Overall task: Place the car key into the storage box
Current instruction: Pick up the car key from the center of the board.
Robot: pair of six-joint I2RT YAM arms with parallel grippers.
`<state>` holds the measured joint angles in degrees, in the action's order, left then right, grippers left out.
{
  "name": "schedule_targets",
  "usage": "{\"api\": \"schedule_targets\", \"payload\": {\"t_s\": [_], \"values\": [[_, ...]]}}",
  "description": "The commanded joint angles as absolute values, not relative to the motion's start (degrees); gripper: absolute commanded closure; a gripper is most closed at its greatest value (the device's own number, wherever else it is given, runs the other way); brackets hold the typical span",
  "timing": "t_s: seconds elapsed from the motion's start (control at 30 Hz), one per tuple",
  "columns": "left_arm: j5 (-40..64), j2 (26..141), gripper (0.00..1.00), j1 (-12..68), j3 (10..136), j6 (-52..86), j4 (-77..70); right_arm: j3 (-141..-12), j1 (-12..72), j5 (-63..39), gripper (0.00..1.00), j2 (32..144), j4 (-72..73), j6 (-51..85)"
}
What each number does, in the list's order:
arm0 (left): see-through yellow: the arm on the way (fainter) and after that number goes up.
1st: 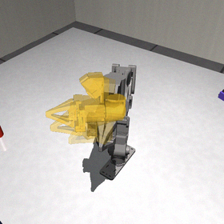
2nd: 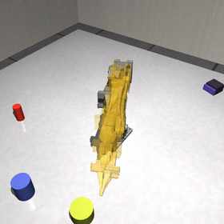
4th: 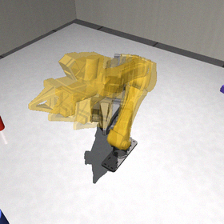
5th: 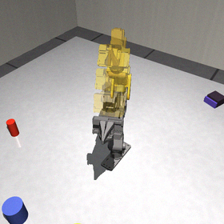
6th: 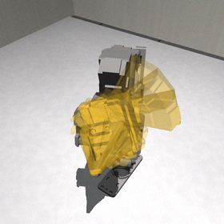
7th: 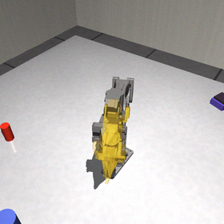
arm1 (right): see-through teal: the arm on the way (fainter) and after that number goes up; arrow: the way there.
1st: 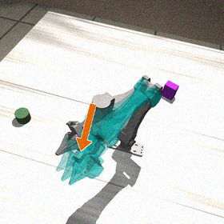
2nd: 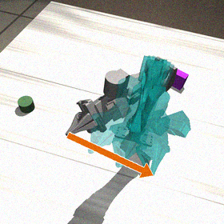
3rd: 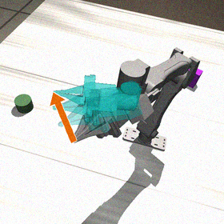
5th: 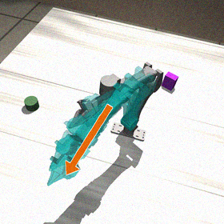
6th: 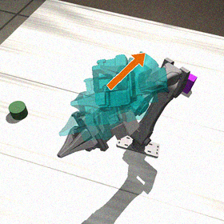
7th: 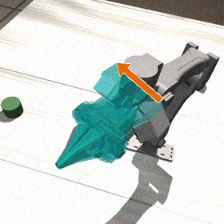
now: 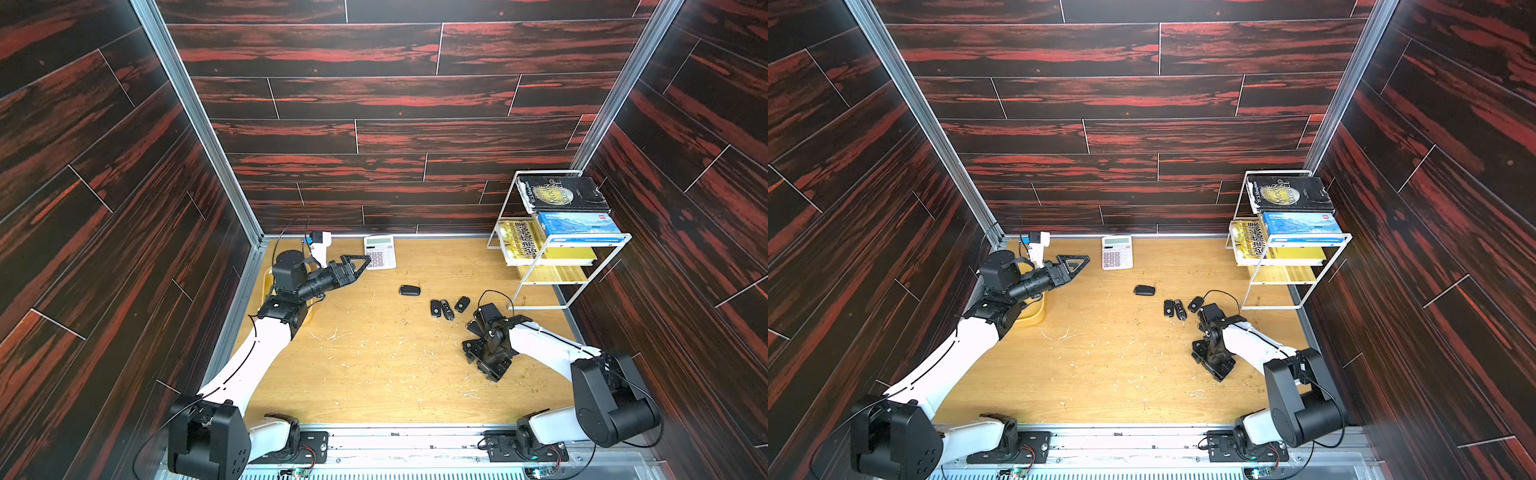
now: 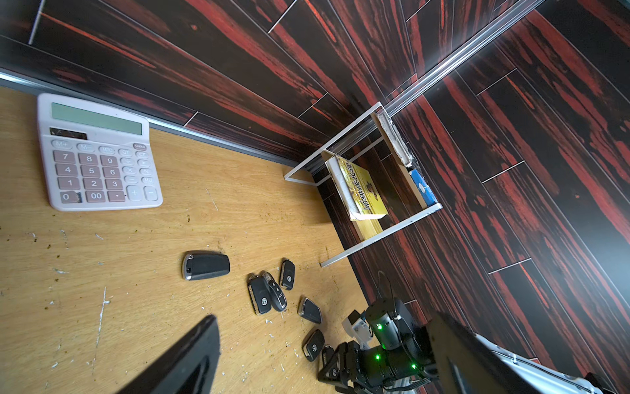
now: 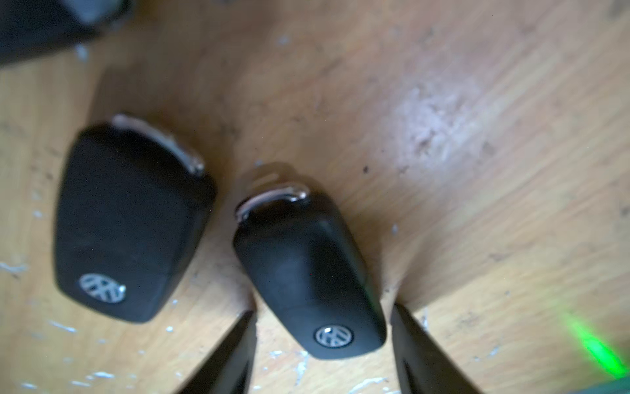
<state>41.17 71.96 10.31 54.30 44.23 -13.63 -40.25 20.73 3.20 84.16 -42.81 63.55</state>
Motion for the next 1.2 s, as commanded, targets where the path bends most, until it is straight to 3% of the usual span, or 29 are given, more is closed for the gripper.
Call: {"api": "schedule_targets", "payload": {"t_s": [0.0, 0.1, 0.13, 0.2, 0.33, 0.4, 0.7, 1.0, 1.17], "values": [[41.75, 71.37, 0.00, 10.53, 53.60, 44.19, -15.36, -34.01, 21.29, -0.68, 0.60, 90.99, -38.40, 61.50], [41.84, 71.55, 0.00, 10.50, 53.53, 44.21, -15.71, -34.36, 21.27, -0.06, 0.61, 92.03, -38.50, 60.66], [41.87, 71.71, 0.00, 10.53, 53.44, 44.37, -15.90, -34.45, 21.27, 0.08, 0.66, 92.34, -38.45, 60.35], [42.01, 71.67, 0.00, 10.53, 53.28, 44.52, -16.26, -34.71, 21.27, 0.18, 0.88, 92.71, -38.36, 59.60], [41.79, 71.70, 0.00, 10.51, 53.24, 44.17, -16.26, -34.89, 21.27, 0.00, 0.92, 92.76, -38.28, 58.83], [41.62, 71.62, 0.00, 10.52, 53.09, 43.80, -16.26, -34.80, 21.27, -0.24, 0.99, 92.29, -37.97, 58.32], [35.03, 68.52, 0.00, 11.48, 51.19, 41.20, -15.10, -38.23, 24.47, 3.21, 1.00, 84.54, -43.13, 57.65], [40.98, 76.11, 0.00, 14.14, 51.78, 45.58, -20.32, -49.69, 35.49, 10.18, 1.00, 80.95, -52.10, 59.43], [38.57, 79.57, 0.01, 14.47, 53.39, 42.14, -14.54, -59.10, 42.20, 12.28, 1.00, 80.94, -52.72, 55.80]]}}
